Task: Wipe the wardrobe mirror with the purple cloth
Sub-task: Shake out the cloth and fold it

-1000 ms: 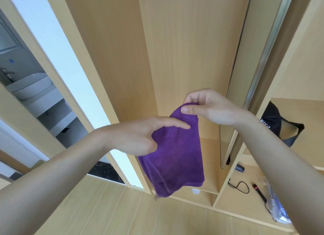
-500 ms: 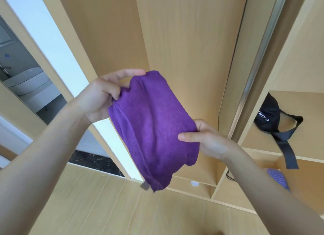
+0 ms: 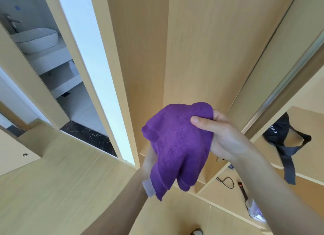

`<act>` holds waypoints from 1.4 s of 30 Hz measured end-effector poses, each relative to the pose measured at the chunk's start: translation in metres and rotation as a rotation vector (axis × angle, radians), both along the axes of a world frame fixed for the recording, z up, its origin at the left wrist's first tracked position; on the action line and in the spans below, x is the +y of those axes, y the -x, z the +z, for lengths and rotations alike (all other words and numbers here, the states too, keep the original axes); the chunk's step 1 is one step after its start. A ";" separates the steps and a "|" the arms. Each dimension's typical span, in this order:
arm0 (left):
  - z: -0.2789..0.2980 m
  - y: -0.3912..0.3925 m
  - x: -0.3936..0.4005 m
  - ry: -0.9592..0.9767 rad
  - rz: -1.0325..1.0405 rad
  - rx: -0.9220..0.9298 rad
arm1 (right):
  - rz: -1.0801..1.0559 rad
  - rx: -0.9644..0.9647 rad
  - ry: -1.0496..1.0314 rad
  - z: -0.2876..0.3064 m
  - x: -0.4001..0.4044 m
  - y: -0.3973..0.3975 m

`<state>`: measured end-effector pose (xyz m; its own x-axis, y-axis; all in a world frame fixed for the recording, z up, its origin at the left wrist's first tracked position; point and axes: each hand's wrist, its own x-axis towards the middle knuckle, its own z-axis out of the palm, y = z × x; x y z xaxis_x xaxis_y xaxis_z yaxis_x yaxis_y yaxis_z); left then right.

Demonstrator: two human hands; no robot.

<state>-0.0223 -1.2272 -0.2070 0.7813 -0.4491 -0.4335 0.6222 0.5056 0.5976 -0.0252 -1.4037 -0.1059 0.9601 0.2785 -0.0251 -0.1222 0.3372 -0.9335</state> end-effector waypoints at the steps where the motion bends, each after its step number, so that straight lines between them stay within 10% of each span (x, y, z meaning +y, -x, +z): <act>1: -0.004 0.003 0.000 0.047 0.057 0.044 | -0.011 0.013 0.024 -0.003 -0.002 -0.001; 5: -0.012 0.001 0.006 0.334 -0.026 0.174 | -0.078 0.074 0.086 -0.015 -0.011 -0.003; 11: -0.021 0.000 0.013 0.144 -0.119 0.020 | -0.122 0.107 0.233 -0.026 -0.018 -0.002; 21: -0.011 -0.030 0.031 -0.574 0.069 -0.353 | -0.156 0.234 1.007 -0.077 -0.042 -0.006; 33: 0.134 -0.065 0.048 -1.306 0.008 -1.071 | -0.647 -0.312 0.892 0.010 -0.033 -0.002; 37: 0.162 -0.097 0.042 -0.863 0.031 -1.037 | -0.515 -0.372 0.438 0.046 -0.047 -0.020; 42: 0.054 -0.147 0.009 -0.393 0.002 -0.408 | -0.281 -0.120 0.414 -0.043 -0.040 -0.057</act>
<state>0.1246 -1.2185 -0.1533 0.9214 -0.3127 -0.2308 0.3007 0.1974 0.9331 0.0315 -1.4441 -0.1491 0.9993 -0.0007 0.0364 0.0363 -0.0590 -0.9976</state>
